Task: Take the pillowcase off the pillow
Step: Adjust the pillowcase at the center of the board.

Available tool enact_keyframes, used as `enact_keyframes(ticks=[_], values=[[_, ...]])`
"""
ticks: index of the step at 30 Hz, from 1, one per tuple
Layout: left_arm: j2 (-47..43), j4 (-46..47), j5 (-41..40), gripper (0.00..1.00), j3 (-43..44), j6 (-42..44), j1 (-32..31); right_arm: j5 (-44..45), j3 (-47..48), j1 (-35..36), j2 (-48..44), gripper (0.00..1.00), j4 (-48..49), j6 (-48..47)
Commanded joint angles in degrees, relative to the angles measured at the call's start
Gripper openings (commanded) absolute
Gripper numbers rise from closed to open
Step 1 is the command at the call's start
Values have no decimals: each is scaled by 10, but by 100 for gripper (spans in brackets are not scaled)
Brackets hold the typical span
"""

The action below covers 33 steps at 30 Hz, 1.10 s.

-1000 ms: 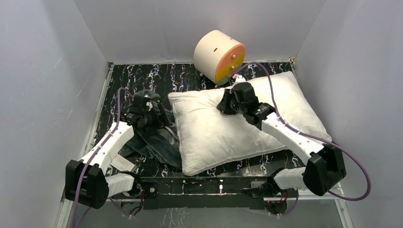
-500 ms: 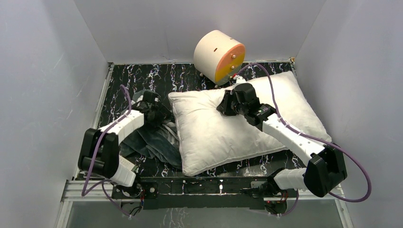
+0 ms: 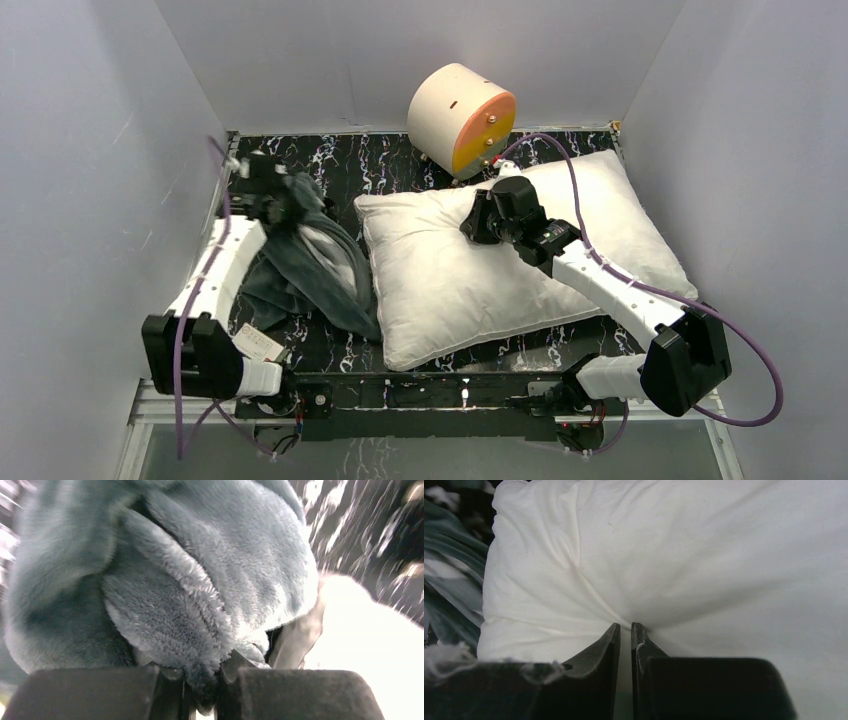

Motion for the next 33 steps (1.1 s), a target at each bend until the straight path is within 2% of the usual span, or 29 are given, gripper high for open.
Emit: enact_keyframes(ticks=[1, 3, 7, 12, 15, 16, 20, 23, 25, 27, 30, 31, 33], values=[[-52, -72, -5, 0, 104, 174, 156, 8, 4, -4, -4, 22, -32, 1], [-42, -91, -12, 0, 132, 225, 169, -8, 3, -5, -2, 22, -27, 6], [-14, -113, -81, 0, 169, 296, 175, -31, 5, -4, 6, 22, -26, 8], [25, -118, -13, 0, 158, 314, 175, -63, 7, -5, 16, 23, -29, 6], [43, -117, 26, 6, 144, 305, 175, -101, 11, -5, 26, 24, -27, -3], [47, -115, 43, 12, 138, 304, 175, -122, 13, -4, 32, 25, -24, -8], [60, -130, 74, 55, 136, 281, 175, -177, 35, 13, 59, 31, -24, -35], [26, -119, 106, 79, 134, 249, 172, -165, 60, 40, 73, 34, -34, -57], [-12, -99, 177, 92, 128, 221, 170, -153, 77, 50, 77, 36, -42, -65], [-54, -44, 265, 98, 101, 188, 165, -130, 92, 53, 72, 39, -52, -73], [-97, 14, 340, 98, 62, 145, 131, -65, 101, 52, 46, 47, -64, -91], [-100, 24, 357, 98, 53, 140, 113, -33, 106, 52, 35, 49, -70, -98], [-91, 36, 386, 98, 31, 137, 36, 37, 110, 52, 9, 54, -82, -116]])
